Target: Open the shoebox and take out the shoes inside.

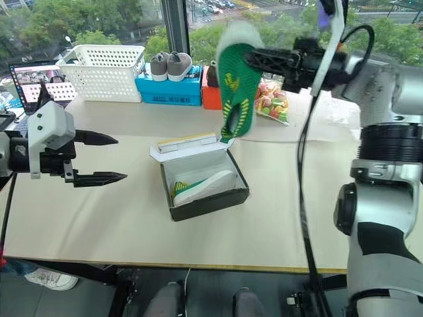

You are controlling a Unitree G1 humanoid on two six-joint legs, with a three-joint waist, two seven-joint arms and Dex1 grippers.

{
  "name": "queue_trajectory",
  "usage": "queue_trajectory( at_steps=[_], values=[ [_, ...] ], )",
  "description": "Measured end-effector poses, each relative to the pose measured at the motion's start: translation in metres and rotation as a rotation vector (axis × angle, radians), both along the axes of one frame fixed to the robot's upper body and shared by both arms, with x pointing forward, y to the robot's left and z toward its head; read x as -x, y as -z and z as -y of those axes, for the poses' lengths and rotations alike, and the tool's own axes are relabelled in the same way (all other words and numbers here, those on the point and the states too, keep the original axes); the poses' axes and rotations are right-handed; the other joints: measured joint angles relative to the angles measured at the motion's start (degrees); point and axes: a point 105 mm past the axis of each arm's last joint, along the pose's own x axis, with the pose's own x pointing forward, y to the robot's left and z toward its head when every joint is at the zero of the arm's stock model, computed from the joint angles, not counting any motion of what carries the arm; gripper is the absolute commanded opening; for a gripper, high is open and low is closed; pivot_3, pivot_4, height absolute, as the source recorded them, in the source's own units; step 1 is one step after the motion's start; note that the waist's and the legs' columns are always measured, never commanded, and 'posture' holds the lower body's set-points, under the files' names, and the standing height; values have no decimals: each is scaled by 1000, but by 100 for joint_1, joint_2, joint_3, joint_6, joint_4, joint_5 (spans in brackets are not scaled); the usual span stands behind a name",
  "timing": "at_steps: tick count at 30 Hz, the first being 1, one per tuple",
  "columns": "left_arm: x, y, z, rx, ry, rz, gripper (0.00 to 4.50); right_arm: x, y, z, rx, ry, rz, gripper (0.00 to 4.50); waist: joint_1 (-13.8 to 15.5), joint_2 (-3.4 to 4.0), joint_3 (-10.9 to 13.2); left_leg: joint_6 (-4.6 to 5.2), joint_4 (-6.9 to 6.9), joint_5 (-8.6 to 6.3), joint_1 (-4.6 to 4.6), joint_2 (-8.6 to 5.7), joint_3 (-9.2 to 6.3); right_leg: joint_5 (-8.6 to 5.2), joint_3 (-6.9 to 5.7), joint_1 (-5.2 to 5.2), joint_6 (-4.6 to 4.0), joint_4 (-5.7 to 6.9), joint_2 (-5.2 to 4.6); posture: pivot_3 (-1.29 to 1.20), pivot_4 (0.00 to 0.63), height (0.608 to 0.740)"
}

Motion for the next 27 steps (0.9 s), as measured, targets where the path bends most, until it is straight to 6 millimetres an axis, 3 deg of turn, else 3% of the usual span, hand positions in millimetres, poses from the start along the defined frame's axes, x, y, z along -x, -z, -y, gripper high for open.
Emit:
queue_trajectory(
  at_steps=[1,4,5,9,12,14,15,20,24,27],
  values=[
    [0,1,0,2,2,-3,4500,2,14,4,35,-10,-28,476,1,0,0,2,4,-2,0,0,-1,-2,0,3,2,3,1,0,150,740],
    [-2,3,0,5,-1,-5,4500,16,92,17,188,-98,-225,476,-2,6,7,6,8,-3,-10,-4,-1,-3,4,-4,8,2,0,0,150,740],
    [-3,3,1,4,-2,-6,4500,18,105,17,193,-116,-273,476,-22,24,18,6,12,-2,-14,-5,0,-1,8,-10,10,4,0,0,150,740],
    [-4,5,6,10,18,-9,4500,16,129,27,229,-84,-375,476,-113,49,34,7,14,-1,-2,-7,-1,2,15,-3,14,13,3,0,150,740],
    [-4,4,6,10,18,-11,4500,2,145,40,266,25,-395,476,-119,48,35,7,16,-2,-3,-8,-1,2,15,-1,16,6,2,0,150,740],
    [-4,4,6,11,18,-11,4500,-12,149,43,301,90,-353,476,-120,47,35,7,15,-2,-1,-9,-1,2,15,0,17,5,2,0,150,740],
    [-4,4,6,10,20,-9,4500,-19,151,46,327,129,-328,1464,-116,47,35,7,15,-2,-3,-9,-1,2,15,-1,17,5,2,0,150,740],
    [-3,3,7,10,21,-10,4500,-51,160,74,489,350,-161,3079,-72,46,36,7,14,-2,-7,-13,-1,2,15,-2,20,2,-2,0,150,740],
    [-3,3,7,11,20,-12,4500,-67,133,78,554,407,29,4461,-90,48,38,7,10,-2,-7,-14,-1,2,15,-2,20,2,-2,0,150,740],
    [-3,3,7,8,19,-14,4500,-75,100,73,618,432,213,4461,-129,48,38,7,9,-2,-6,-13,-1,3,16,-2,20,2,-2,0,150,740]
  ],
)
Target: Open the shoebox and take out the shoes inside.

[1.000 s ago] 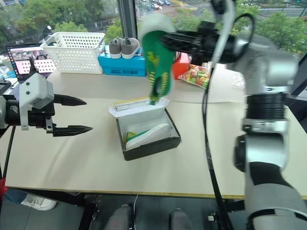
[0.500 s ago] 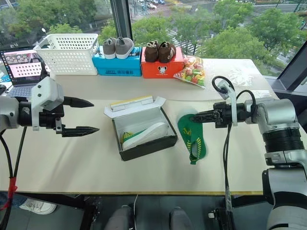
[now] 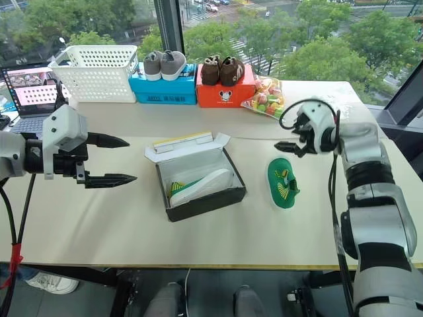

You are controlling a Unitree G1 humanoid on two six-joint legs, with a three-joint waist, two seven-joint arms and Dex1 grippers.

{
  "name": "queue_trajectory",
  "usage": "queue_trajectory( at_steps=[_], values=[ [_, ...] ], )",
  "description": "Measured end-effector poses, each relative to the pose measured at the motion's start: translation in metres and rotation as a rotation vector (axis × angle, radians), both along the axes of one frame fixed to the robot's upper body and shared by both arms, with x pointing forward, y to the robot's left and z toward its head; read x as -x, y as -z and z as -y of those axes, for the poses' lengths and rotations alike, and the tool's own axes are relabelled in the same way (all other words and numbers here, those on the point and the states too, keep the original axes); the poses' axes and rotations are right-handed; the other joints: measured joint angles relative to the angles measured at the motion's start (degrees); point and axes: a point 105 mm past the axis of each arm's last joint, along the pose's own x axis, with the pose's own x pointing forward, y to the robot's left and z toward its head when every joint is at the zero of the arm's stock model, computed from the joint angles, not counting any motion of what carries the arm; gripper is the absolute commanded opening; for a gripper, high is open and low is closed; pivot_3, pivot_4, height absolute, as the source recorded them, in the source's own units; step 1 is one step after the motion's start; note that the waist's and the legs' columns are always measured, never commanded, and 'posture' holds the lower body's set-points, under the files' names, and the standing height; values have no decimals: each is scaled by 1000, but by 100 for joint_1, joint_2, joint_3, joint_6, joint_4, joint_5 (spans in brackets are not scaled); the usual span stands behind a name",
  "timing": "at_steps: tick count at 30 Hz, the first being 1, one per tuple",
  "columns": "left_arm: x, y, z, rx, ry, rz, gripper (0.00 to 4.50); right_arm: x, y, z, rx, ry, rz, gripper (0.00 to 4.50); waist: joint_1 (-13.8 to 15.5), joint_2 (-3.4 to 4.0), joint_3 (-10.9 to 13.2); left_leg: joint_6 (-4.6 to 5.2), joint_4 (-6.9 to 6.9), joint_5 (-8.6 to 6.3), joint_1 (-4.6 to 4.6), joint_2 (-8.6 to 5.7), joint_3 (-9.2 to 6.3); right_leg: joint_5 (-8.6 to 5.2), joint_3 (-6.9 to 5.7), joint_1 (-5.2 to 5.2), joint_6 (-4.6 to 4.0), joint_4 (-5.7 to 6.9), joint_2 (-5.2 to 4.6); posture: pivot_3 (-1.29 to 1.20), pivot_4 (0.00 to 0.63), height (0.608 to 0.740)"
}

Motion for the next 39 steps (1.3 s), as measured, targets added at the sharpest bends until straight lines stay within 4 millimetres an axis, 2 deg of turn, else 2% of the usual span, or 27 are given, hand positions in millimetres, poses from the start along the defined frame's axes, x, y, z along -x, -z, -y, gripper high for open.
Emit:
queue_trajectory(
  at_steps=[2,5,6,10,13,18,29,32,34,39],
  values=[
    [0,0,0,-1,-3,-1,4500,-2,-15,-10,41,-38,68,4461,-32,0,0,0,1,0,0,0,0,0,0,0,0,1,0,0,150,740],
    [0,0,0,-2,-4,-2,4500,5,-32,-56,101,-238,122,4461,-120,0,0,0,0,0,2,1,-1,0,0,0,0,7,1,0,150,740],
    [1,0,0,-4,-2,-1,4500,19,-34,-80,132,-379,100,4461,-125,2,1,0,-2,0,0,1,-2,0,0,-2,0,11,1,0,150,740],
    [0,0,0,-4,-6,-1,4500,71,-18,-150,256,-814,19,4461,-101,2,1,0,3,0,2,2,-9,-1,-6,-2,-1,34,3,0,150,740],
    [0,0,-1,-6,-9,1,4500,83,-4,-168,292,-926,-26,4461,-39,1,1,-2,21,1,1,2,-9,0,-10,3,-1,38,1,0,150,740],
    [0,0,1,-5,-9,7,4500,84,15,-177,359,-1001,-61,4461,43,-2,-1,-2,24,1,4,2,-8,0,-9,4,-1,38,1,0,150,740],
    [7,-1,-3,4,-43,23,4500,70,54,-169,431,-1010,-166,4461,42,-3,0,-3,16,1,8,2,-8,0,-9,3,-3,38,2,0,150,740],
    [7,1,-4,3,-51,13,4500,66,57,-167,454,-996,-184,3803,42,-3,0,-3,15,1,8,2,-8,-1,-9,3,-3,39,2,0,150,740],
    [7,1,-4,4,-55,10,4500,65,62,-166,471,-994,-203,2965,41,-3,0,-3,14,1,8,2,-8,-1,-9,3,-3,39,2,0,150,740],
    [7,1,-4,4,-56,10,4500,67,66,-171,475,-1014,-213,1355,42,-3,0,-3,15,1,9,2,-8,-1,-9,3,-3,40,2,0,150,740]
  ],
)
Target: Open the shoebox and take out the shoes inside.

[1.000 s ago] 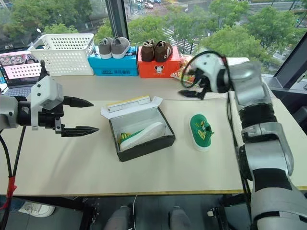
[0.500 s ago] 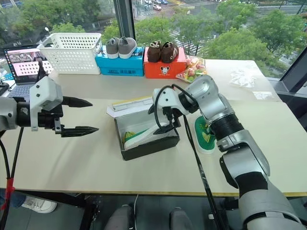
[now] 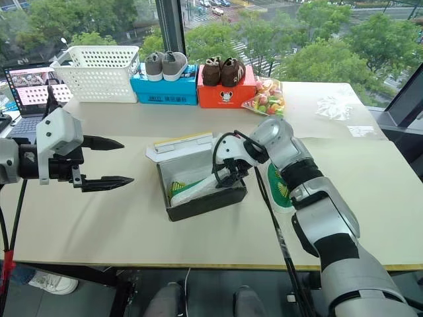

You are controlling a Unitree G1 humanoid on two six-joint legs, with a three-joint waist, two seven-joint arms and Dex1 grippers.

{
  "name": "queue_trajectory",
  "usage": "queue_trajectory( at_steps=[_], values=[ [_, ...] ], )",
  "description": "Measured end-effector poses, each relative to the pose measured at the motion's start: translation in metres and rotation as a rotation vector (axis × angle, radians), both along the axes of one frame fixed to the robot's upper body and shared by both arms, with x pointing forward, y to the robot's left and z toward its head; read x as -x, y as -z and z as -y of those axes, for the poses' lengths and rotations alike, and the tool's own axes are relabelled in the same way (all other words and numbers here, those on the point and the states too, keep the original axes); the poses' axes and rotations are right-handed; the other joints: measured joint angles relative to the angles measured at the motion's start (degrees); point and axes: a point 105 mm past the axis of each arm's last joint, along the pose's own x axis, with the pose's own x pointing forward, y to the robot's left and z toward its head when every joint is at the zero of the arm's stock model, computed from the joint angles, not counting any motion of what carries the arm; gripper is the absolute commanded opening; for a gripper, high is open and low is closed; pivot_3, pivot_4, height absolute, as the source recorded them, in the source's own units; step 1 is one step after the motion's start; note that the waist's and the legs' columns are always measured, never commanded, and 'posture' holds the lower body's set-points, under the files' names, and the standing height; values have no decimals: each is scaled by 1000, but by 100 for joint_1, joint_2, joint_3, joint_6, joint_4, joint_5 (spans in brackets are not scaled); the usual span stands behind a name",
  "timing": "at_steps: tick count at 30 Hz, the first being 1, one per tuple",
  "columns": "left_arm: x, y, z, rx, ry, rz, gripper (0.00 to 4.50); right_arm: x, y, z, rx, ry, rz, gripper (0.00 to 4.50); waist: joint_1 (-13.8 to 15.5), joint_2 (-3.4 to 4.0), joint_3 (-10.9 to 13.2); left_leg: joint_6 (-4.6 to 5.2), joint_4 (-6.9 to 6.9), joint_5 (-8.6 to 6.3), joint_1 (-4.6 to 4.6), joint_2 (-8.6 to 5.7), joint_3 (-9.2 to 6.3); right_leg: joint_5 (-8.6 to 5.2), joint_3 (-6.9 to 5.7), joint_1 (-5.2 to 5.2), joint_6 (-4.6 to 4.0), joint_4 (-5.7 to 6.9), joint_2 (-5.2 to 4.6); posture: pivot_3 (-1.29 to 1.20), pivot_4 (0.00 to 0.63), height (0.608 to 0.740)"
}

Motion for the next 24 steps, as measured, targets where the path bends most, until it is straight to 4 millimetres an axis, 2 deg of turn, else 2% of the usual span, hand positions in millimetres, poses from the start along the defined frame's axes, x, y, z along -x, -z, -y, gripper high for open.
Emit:
queue_trajectory(
  at_steps=[2,4,10,16,21,24],
  values=[
    [0,-1,0,0,1,2,4500,1,0,-3,2,-15,8,728,-8,0,0,0,0,0,1,0,0,0,0,0,0,1,0,0,150,740],
    [0,-2,1,-1,3,7,4500,1,0,-5,2,-20,14,448,-8,0,0,0,0,0,1,0,0,0,0,0,0,2,0,0,150,740],
    [-1,-6,2,-1,9,20,4500,4,-8,-16,-6,-88,119,443,-9,0,0,0,-3,0,0,0,0,0,0,-2,0,1,1,0,150,740],
    [-1,-5,3,1,11,19,4500,11,-27,-39,-83,-231,348,443,-7,0,0,-1,-3,0,1,0,0,0,0,-1,0,1,0,0,150,740],
    [-2,-5,3,6,15,18,4500,12,-35,-48,-117,-295,519,443,6,0,0,-1,-3,0,0,0,0,0,0,-2,0,1,0,0,150,740],
    [-3,-6,4,7,18,20,4500,6,-43,-52,-119,-294,635,443,0,0,0,-2,-3,1,1,0,0,0,0,-3,-1,2,0,0,150,740]
  ],
)
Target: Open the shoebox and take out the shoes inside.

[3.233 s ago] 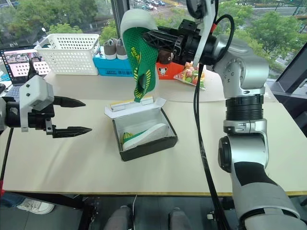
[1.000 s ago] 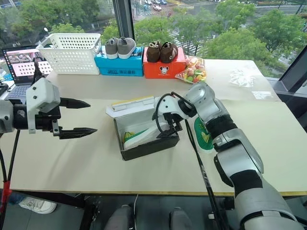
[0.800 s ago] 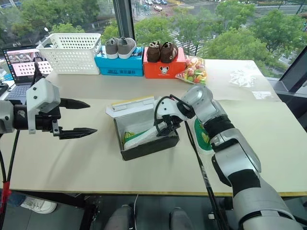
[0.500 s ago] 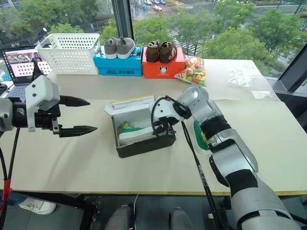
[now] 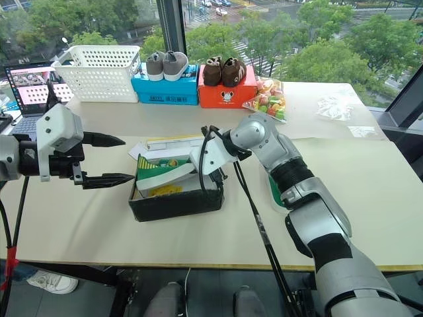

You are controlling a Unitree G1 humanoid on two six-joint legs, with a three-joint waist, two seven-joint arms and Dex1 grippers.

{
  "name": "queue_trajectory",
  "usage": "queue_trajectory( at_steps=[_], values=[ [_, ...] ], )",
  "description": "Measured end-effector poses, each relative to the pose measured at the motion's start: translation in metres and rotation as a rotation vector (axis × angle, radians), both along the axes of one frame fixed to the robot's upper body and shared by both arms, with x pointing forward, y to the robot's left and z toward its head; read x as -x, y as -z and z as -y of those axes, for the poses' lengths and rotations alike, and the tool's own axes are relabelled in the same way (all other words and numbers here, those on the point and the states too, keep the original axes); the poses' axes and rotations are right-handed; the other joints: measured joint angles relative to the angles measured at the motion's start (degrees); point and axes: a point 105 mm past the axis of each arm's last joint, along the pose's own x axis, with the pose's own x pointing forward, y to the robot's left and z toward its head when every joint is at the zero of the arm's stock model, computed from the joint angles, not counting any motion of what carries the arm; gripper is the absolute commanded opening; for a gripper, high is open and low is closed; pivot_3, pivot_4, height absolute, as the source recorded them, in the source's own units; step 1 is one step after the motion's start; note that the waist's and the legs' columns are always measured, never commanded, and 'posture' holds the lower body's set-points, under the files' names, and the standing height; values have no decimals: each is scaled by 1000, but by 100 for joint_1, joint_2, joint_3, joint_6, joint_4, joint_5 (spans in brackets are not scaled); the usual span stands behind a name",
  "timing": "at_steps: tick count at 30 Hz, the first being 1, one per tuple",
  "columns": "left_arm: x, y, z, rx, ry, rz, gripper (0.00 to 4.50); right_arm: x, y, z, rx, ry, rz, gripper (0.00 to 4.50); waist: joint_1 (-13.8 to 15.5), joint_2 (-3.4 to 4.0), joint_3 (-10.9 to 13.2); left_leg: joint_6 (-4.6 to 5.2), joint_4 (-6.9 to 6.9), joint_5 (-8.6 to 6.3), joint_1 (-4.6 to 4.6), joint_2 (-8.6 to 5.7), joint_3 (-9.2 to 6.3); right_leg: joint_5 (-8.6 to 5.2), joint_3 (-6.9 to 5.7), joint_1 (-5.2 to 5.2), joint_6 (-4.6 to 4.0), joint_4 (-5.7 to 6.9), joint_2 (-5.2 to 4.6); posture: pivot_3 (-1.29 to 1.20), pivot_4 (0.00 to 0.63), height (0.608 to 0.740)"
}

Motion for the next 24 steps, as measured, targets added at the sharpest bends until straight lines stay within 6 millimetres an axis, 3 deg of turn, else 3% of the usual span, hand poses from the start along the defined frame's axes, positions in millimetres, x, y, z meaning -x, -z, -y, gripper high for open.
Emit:
queue_trajectory(
  at_steps=[7,9,15,17,20,22,24],
  values=[
    [-2,1,2,-9,12,2,4500,-14,-4,4,-49,43,107,443,3,-1,1,0,-1,0,-1,0,0,-1,0,0,-1,-1,0,0,150,740],
    [-2,1,2,-9,15,5,4500,-19,-14,11,-49,69,128,443,4,-2,2,0,-1,0,-1,0,0,-1,0,1,-1,-1,-1,0,150,740],
    [-4,1,1,-7,12,0,4500,-25,-105,45,-286,223,87,443,6,-2,5,0,-7,0,1,0,0,-1,-1,3,-2,-2,-1,0,150,740],
    [-4,1,1,-4,13,-2,4500,-26,-114,57,-314,263,65,443,6,-4,4,0,-6,0,6,0,0,-2,-1,7,-3,-3,-1,0,150,740],
    [-5,2,4,-8,30,-1,4500,-43,-105,97,-250,447,55,443,37,-4,5,0,0,0,5,-2,0,-2,-1,6,-3,-1,-3,0,150,740],
    [-6,3,7,-8,41,-3,4500,-60,-91,156,-173,710,67,443,103,-7,6,0,1,0,0,-9,1,-3,-3,4,-3,-6,-12,0,150,740],
    [-7,4,5,-5,34,-8,4500,-65,-75,212,-142,945,34,443,120,-7,6,0,-3,0,-9,-13,5,-5,-1,-3,0,-12,-17,0,150,740]
  ],
)
